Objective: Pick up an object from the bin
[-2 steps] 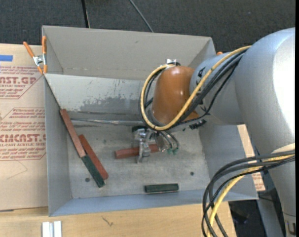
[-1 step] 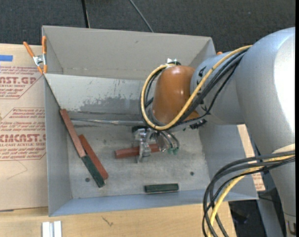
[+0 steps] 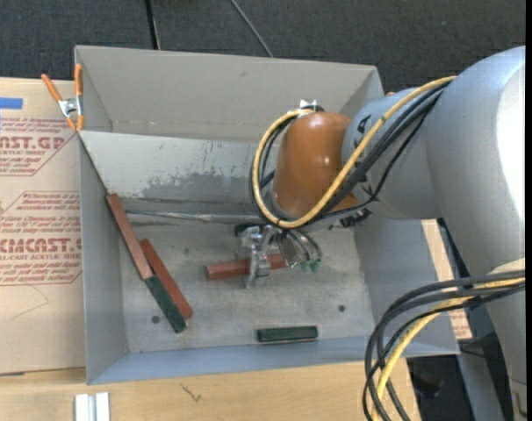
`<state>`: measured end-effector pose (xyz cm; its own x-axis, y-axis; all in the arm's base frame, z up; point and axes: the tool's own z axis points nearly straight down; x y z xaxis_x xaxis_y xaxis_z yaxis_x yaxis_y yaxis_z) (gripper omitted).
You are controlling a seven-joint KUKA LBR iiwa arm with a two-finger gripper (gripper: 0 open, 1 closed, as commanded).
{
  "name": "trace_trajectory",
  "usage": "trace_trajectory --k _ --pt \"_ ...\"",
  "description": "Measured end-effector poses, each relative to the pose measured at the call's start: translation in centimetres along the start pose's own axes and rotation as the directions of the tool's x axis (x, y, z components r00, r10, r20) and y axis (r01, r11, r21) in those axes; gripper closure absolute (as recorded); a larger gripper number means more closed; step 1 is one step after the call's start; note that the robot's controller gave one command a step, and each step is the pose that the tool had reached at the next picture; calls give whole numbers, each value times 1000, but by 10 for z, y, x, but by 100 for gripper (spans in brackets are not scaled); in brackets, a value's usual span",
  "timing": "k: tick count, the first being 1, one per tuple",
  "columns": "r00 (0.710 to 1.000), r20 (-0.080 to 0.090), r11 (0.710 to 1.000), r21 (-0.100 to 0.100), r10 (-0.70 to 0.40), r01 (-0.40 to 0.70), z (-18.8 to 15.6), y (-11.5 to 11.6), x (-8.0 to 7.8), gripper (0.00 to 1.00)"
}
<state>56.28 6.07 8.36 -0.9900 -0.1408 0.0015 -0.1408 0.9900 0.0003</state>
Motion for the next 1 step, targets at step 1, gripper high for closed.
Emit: trace_trajectory --k 1 --pt "1000 2 1000 0 0 0 -11 0 -1 100"
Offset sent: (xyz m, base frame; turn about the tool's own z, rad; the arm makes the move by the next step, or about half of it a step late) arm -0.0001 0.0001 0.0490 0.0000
